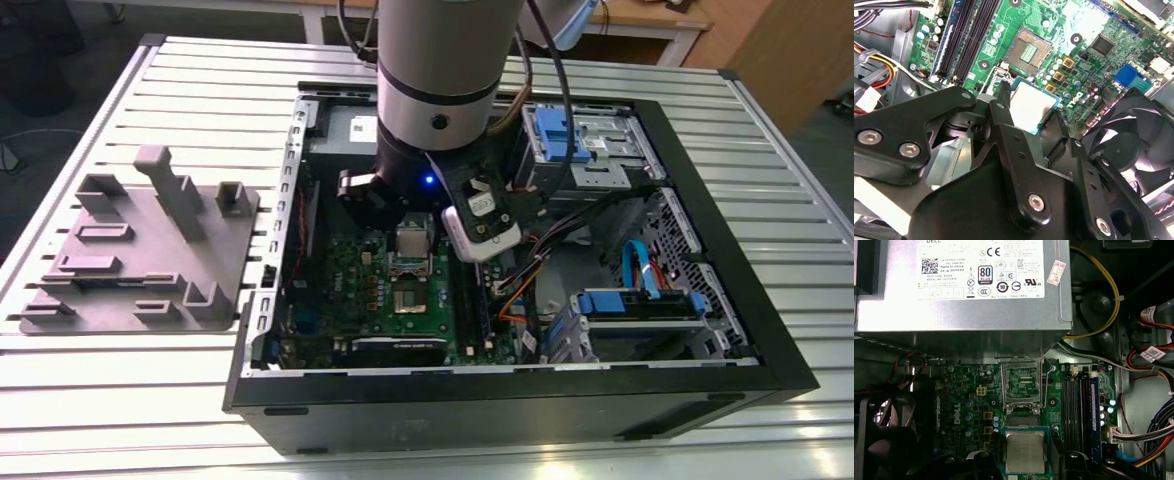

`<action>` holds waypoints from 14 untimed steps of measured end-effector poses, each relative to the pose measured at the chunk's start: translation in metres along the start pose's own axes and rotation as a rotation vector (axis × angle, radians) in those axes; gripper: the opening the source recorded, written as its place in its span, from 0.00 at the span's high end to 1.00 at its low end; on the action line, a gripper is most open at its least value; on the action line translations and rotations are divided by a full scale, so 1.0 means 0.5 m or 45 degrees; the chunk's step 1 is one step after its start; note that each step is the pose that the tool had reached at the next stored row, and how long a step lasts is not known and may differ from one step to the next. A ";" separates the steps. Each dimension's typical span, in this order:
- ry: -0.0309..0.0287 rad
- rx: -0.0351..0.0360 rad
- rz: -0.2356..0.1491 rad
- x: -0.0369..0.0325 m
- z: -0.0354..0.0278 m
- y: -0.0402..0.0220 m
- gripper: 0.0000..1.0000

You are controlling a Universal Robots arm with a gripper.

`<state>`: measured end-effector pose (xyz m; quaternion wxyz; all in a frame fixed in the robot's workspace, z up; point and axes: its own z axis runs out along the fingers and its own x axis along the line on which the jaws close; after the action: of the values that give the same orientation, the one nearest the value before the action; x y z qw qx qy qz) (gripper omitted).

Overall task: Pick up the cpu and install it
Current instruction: 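Place the cpu into insertion slot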

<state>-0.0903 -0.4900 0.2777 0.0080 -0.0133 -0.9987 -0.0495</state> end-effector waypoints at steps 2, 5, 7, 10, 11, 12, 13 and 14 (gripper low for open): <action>0.0000 0.0000 0.000 0.000 0.000 0.000 0.53; 0.0001 0.0000 0.000 0.000 0.000 -0.002 0.53; 0.0000 -0.0001 0.000 0.000 0.000 -0.002 0.53; 0.0000 0.0000 0.000 0.000 0.000 -0.002 0.53; 0.0000 0.0000 0.000 0.000 0.000 -0.002 0.53; 0.0000 0.0000 0.000 0.000 0.000 -0.003 0.53; 0.0000 0.0000 0.000 0.000 0.000 -0.004 0.53; 0.0000 -0.0001 0.000 0.000 0.000 -0.005 0.53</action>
<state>-0.0903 -0.4926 0.2774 0.0080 -0.0133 -0.9987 -0.0495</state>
